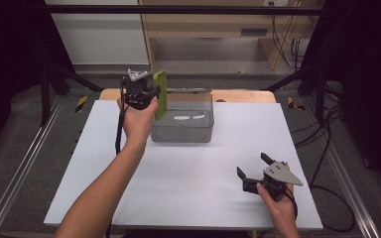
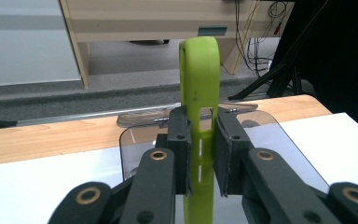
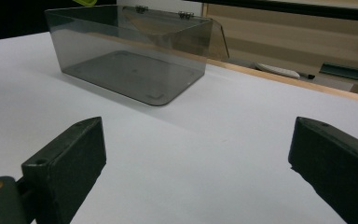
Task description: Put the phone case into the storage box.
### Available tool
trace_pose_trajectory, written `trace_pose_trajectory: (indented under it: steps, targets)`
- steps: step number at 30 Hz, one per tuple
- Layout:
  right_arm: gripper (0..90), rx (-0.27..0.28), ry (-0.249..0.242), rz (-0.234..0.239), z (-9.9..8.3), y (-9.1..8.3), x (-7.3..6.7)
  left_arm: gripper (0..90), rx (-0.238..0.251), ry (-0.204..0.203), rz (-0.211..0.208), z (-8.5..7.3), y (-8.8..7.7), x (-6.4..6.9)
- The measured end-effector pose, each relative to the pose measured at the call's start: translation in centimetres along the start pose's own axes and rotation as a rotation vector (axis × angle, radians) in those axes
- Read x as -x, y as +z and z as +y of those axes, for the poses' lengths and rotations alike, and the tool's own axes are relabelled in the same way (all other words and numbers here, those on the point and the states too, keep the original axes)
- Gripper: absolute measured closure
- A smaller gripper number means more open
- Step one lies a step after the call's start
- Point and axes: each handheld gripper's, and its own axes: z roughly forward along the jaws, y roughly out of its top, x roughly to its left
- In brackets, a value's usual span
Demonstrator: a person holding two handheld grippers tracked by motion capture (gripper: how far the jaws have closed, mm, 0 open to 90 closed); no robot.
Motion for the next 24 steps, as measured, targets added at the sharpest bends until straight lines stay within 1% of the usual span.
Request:
trace_pose_trajectory:
  steps: [6,20,24]
  targets:
    - [4.3,-0.002,-0.005,0.0,-0.01,-0.01,0.04,78.0,-0.008,-0.001,-0.001,-0.32,0.08,-0.15]
    - [4.3,-0.003,-0.01,-0.001,-0.02,0.0,0.04,77.9,-0.017,0.016,0.001,-0.73,0.37,-0.25]
    - [4.3,-0.005,-0.009,0.0,-0.03,0.05,0.0,78.0,-0.021,0.01,0.004,-1.05,0.55,-0.49]
